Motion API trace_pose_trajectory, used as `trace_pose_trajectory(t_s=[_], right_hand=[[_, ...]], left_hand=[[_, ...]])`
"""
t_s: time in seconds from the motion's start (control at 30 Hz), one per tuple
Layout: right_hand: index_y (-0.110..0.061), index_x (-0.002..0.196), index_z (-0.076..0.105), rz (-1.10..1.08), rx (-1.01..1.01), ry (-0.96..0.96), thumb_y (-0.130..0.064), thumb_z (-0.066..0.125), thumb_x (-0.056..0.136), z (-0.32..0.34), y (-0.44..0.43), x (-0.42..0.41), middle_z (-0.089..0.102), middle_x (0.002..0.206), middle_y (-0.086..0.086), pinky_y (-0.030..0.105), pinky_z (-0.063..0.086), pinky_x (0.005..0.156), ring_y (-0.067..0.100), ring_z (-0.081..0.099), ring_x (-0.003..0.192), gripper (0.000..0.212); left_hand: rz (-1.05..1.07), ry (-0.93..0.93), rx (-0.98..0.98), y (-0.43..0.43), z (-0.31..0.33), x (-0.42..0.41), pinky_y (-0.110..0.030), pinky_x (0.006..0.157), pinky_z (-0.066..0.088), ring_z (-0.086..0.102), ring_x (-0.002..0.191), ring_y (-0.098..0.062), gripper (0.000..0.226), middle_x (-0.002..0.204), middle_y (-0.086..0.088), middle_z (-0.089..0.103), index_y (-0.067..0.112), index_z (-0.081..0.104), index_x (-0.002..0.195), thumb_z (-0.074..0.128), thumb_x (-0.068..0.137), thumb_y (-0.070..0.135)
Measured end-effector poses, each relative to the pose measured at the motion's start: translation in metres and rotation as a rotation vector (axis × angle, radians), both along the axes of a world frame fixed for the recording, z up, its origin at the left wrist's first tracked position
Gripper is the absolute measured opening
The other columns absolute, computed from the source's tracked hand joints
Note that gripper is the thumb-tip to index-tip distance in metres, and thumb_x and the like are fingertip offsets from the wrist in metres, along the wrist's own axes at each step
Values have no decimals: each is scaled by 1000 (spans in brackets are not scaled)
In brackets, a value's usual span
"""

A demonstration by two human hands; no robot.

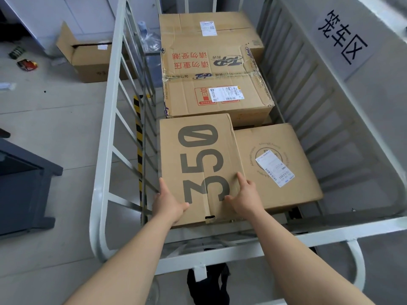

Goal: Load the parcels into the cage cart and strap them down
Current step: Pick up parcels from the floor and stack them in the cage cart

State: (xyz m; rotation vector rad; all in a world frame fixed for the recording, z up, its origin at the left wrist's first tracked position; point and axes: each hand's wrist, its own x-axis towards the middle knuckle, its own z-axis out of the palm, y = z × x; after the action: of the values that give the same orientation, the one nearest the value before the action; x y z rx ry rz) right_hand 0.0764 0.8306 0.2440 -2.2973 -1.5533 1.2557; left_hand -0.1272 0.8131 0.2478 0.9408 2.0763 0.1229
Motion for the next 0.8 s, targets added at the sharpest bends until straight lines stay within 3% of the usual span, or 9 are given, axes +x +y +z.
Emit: trace_pose_trajectory(t_s=[0.13,0.3,0.5,0.8], right_hand=[[-23,151,25,-8,60,-62,-34,66,87,19,-3,0,29,150,12,43,38,109,30,43,130,76],[-13,142,43,33,202,-123,-30,61,92,58,-2,1,40,147,7,41,38,109,26,43,130,56],[-17,134,53,34,365,-194,-27,60,92,110,-9,-9,54,133,3,37,44,99,23,50,120,44],[-23,134,54,-121,483,-347,-35,62,90,173,-41,-44,54,136,-2,42,40,108,20,47,127,46]], left_hand=[[-175,126,8,3,21,2,-43,101,46,42,132,-31,83,151,-12,30,21,15,151,66,87,37],[-411,259,115,10,58,-1,-44,101,42,43,129,-29,50,141,-6,47,15,44,136,57,93,37],[-592,299,289,20,109,-11,-41,103,38,49,124,-24,46,137,-1,52,24,46,139,53,95,38],[-928,278,551,44,175,-42,-40,105,35,49,125,-23,46,136,2,54,28,50,136,53,93,42]])
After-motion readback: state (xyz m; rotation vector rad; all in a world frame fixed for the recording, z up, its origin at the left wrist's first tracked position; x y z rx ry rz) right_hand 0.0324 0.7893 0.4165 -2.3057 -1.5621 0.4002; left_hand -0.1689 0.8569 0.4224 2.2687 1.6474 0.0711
